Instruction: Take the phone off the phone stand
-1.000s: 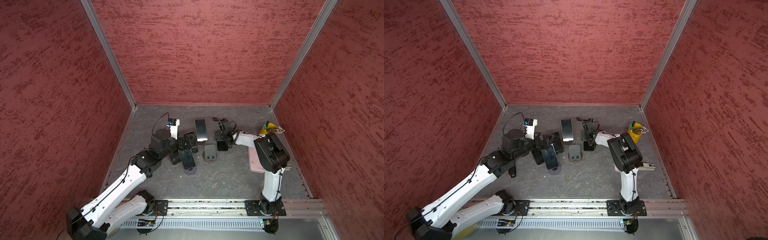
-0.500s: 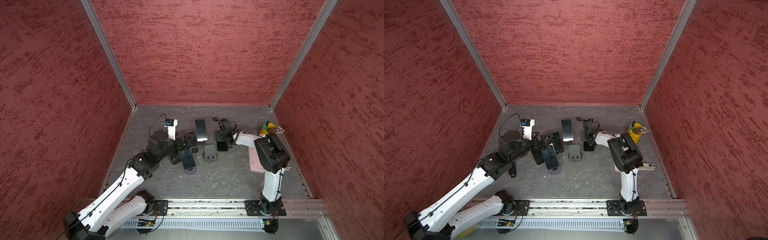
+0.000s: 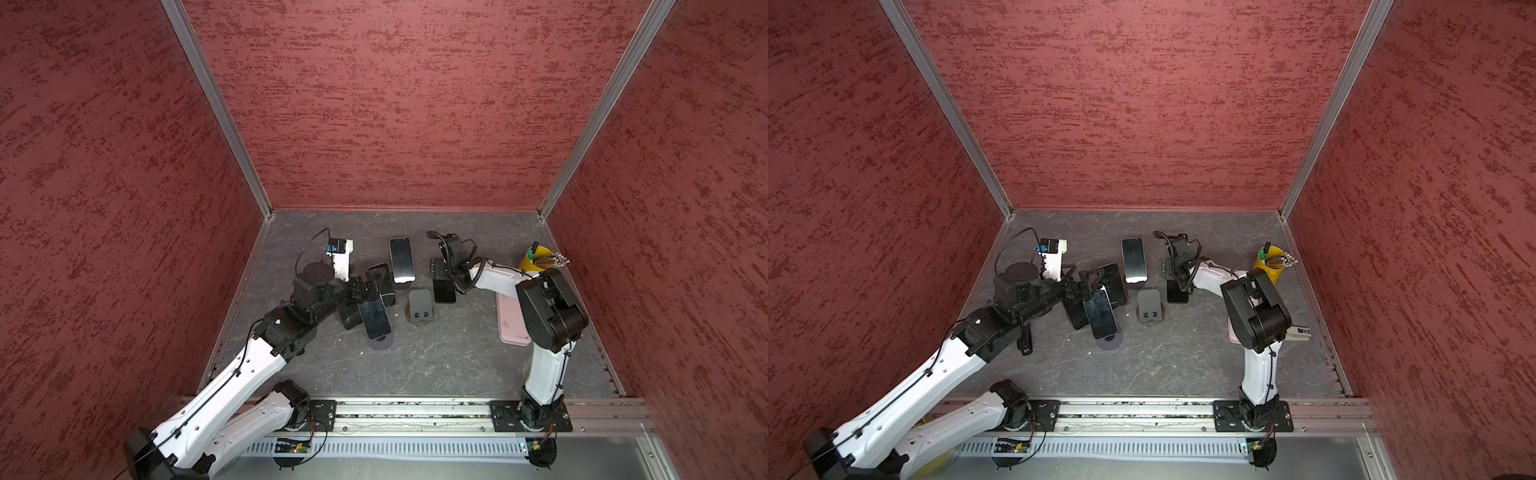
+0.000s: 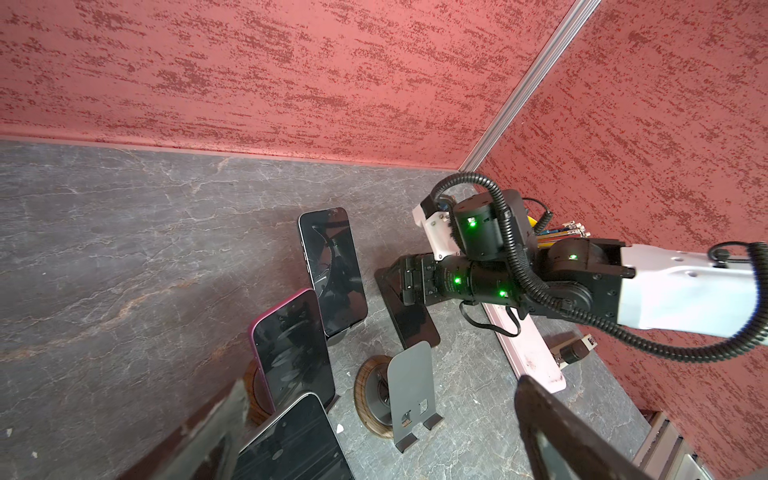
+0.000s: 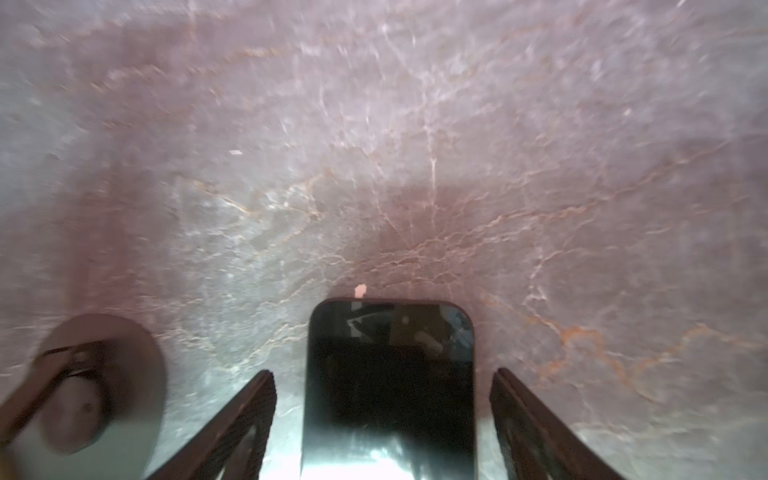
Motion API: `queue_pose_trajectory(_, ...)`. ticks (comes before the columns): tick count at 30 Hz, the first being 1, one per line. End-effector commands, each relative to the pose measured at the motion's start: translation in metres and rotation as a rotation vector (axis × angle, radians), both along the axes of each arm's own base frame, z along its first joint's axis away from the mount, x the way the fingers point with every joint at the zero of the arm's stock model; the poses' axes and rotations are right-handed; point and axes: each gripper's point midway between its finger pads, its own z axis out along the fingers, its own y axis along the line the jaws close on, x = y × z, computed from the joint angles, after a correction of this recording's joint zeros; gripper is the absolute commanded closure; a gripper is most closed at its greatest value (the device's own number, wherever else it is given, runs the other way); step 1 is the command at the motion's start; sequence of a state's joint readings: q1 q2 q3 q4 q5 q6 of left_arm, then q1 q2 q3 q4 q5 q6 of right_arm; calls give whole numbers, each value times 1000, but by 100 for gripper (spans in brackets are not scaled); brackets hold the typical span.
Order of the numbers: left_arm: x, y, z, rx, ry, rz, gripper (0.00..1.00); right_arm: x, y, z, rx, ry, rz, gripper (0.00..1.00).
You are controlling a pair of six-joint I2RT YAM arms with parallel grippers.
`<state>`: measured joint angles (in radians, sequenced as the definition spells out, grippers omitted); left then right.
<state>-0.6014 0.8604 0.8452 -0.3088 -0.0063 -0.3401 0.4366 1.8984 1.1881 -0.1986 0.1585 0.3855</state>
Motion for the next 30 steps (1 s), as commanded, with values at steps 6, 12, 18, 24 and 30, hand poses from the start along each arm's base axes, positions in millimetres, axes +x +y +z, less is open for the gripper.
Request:
queue_pose_trajectory(6,-2,2,-7,24,5,1,0,-15,8,50,38,-46,23,16)
queue_pose_trajectory(12,-2,1,-9,22,13,-2,0,-37,27,76,39,-77,67,15)
queue_pose_trajectory(18,-3,0,-10,19,17,-5,0,-67,56,99,64,-112,125,9)
queue_pose_trajectory(24,-2,-1,-10,21,20,-8,0,-93,70,93,35,-71,156,7)
queue_pose_trajectory(30,-3,-1,-13,22,31,-11,0,-113,79,71,-18,-3,165,7)
